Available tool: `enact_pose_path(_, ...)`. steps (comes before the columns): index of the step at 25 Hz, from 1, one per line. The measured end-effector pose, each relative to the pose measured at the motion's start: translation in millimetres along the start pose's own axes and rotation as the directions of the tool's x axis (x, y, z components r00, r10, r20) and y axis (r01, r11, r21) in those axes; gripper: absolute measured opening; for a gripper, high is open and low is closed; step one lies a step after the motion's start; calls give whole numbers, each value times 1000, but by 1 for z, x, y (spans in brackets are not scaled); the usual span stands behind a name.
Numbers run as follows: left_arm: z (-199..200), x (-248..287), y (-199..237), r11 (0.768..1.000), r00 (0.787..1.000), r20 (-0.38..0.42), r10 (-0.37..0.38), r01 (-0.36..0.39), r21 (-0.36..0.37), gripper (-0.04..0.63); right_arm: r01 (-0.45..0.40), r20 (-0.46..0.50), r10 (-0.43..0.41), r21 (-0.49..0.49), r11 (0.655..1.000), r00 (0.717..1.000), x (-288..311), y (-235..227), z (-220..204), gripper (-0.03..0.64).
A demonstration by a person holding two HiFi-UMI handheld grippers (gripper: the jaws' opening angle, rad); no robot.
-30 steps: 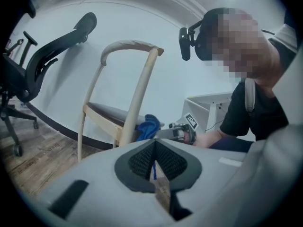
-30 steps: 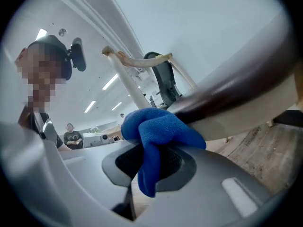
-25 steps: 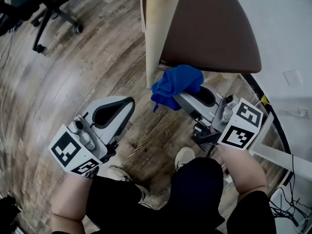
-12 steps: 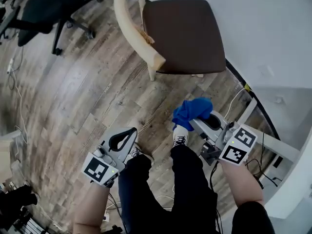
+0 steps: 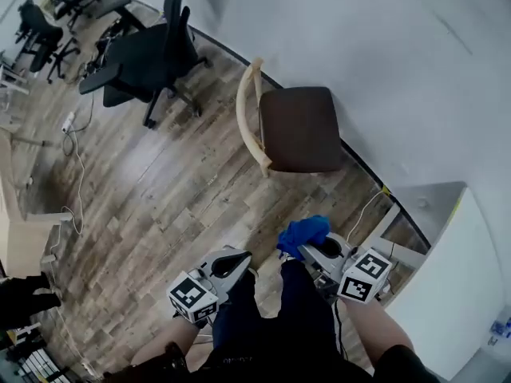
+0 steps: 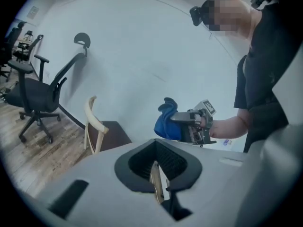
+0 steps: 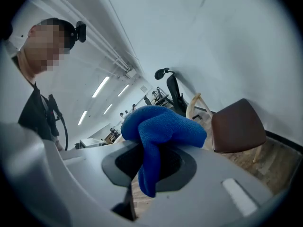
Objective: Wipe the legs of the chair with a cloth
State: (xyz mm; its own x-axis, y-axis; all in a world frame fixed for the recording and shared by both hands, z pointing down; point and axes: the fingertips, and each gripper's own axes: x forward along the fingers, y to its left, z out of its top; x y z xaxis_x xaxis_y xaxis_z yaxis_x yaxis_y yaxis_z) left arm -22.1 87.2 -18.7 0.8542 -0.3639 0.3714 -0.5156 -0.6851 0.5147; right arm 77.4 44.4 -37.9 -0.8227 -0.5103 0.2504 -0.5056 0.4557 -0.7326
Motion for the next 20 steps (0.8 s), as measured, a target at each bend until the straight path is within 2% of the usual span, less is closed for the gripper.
enact_pose_path(6, 87, -19, -68, 998, 989, 131, 68, -69, 2, -3, -50, 35, 52, -61, 997, 998, -57, 66, 57, 64)
enact_pose_path(11, 100, -27, -83, 995, 976, 194, 95, -94, -13, -3, -96, 83, 101, -68, 993, 991, -63, 87, 64, 64)
enact_pose_path(15, 99, -40, -99, 1000, 982, 187, 29, -29, -3, -3, -94, 112, 104, -96, 991, 988, -65, 120, 55, 64)
enact_pose_path(20, 79, -71, -127, 989, 984, 132, -119, 129, -69, -3, -77, 134, 84, -60, 995, 987, -59, 164, 22, 64)
